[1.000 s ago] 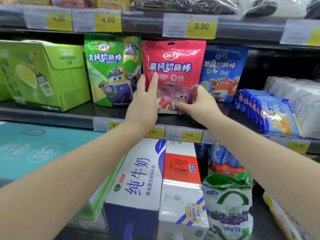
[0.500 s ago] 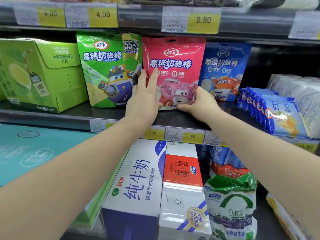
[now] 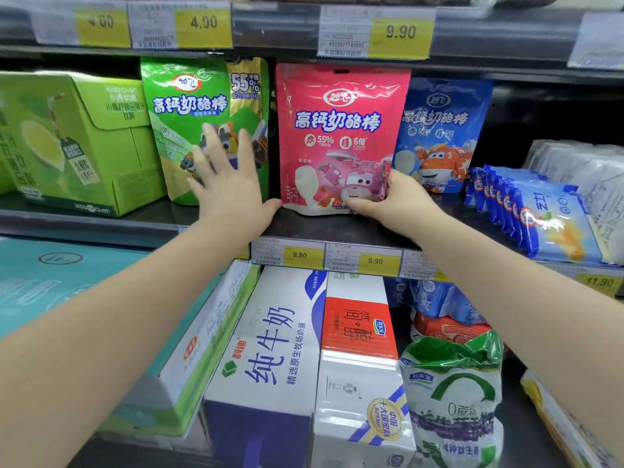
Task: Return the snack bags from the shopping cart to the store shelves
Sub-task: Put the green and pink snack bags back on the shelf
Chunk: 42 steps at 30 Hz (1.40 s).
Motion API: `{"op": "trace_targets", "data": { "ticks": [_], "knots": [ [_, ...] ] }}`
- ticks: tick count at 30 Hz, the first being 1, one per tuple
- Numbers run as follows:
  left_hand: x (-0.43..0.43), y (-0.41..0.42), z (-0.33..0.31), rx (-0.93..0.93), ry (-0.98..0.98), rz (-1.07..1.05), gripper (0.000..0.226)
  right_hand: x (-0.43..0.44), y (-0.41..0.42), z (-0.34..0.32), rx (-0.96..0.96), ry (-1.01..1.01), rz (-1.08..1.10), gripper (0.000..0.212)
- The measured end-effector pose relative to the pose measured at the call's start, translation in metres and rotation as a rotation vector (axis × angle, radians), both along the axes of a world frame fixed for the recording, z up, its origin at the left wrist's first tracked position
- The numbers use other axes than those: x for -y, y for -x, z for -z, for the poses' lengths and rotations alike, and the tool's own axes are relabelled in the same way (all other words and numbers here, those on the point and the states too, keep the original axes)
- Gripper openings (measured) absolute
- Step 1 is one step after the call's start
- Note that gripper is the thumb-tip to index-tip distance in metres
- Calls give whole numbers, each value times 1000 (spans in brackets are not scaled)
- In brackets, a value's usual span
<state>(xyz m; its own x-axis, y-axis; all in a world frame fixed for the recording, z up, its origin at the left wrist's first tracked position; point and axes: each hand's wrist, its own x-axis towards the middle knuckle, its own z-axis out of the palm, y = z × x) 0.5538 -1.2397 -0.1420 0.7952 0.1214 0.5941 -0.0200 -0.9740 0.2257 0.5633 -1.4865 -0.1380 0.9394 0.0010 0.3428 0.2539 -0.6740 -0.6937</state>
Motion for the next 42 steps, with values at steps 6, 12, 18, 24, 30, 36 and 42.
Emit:
{"op": "trace_targets", "data": {
  "ticks": [6,12,18,24,30,36,42],
  "knots": [
    [-17,-7,-1,-82,232,14,116,-2,3,-1,-2,-58,-5,59],
    [-28,-9,-2,-64,264,76,108,-4,-1,-1,9,-53,42,60],
    [-29,0,2,23,169,117,104,-7,-1,-1,12,-36,49,62],
    [35,34,5,-1,81,419,77,-4,6,-2,-10,-40,38,64],
    [60,31,7,-318,194,371,90,-1,11,-3,-5,29,58,45],
    [60,32,-2,-380,222,377,91,-4,11,-5,-5,66,82,45],
    [60,36,-2,-392,219,371,91,3,13,-2,-14,8,45,40]
  ]
}}
